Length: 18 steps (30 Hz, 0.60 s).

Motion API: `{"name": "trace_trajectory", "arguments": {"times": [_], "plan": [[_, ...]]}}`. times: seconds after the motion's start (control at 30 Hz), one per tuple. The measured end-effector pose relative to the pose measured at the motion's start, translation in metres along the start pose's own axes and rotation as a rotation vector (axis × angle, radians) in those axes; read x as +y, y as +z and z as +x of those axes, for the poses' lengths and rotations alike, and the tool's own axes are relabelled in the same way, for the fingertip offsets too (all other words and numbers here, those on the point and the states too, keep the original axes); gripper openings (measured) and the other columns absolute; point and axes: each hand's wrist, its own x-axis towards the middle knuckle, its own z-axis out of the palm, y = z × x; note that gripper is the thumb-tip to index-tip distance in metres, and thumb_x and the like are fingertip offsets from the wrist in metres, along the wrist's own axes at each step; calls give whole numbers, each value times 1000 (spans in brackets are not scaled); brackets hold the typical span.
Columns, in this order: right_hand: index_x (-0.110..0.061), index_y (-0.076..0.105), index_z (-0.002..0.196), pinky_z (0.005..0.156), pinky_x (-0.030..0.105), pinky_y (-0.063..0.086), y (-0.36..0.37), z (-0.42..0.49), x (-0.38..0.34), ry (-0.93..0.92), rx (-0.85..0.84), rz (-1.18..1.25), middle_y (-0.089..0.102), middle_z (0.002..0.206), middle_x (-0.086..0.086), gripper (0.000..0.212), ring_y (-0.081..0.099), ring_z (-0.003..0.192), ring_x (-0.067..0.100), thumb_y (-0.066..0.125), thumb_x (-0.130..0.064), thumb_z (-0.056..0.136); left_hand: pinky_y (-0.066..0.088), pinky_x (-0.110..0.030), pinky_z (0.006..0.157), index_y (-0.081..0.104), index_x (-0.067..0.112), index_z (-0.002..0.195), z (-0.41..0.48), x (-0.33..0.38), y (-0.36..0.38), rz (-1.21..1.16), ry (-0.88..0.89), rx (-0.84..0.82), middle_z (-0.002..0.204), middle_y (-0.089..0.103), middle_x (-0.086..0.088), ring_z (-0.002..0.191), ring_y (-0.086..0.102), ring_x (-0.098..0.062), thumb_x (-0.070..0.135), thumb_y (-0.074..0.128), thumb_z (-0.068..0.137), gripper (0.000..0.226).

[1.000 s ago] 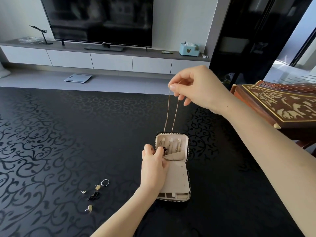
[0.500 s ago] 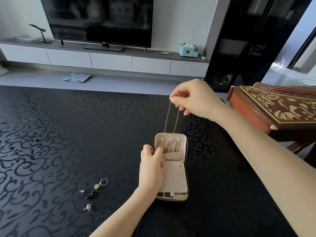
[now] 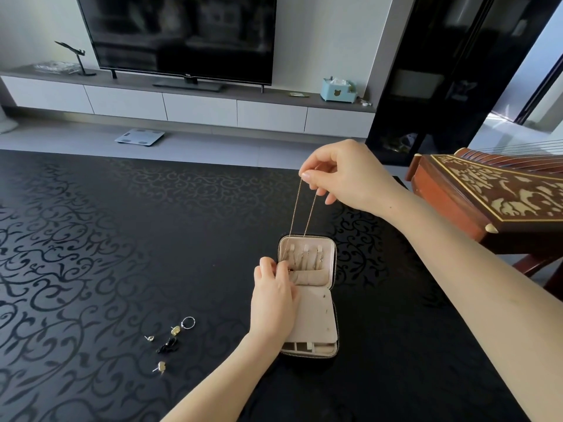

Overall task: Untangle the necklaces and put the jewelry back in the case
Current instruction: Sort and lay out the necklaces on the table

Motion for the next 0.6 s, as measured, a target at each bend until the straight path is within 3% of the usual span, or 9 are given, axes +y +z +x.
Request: {"name": "trace_trajectory", "arguments": {"times": [0.2,0.3,0.43,0.6], "plan": [[-16,69,89,51,20,54,1,-1,-2,-14,-13,-28,66,72,-2,11,65,65,11,59,-17,90,43,-21,45,59,6,82,3,-3,1,70,84,74,85,49,-8,71,49,-21,9,68,71,14],[-17,70,88,51,20,54,-1,-2,-1,-19,-16,-43,66,72,-3,11,65,65,11,59,-17,90,41,-24,42,52,10,68,10,-3,-3,157,160,112,74,46,-6,61,45,-19,13,62,74,11],[-17,70,87,51,21,53,-1,-4,0,-23,-26,-42,66,72,-3,11,64,65,11,59,-17,89,39,-24,40,50,13,64,14,-5,-3,198,139,62,72,46,-4,58,43,-18,0,72,62,25],[-16,71,88,47,16,49,-2,-7,-2,-39,7,16,66,69,-3,11,61,60,6,60,-17,89,32,-25,44,54,12,64,16,-5,-10,261,166,109,70,45,-2,60,39,-18,2,80,57,28]]}}
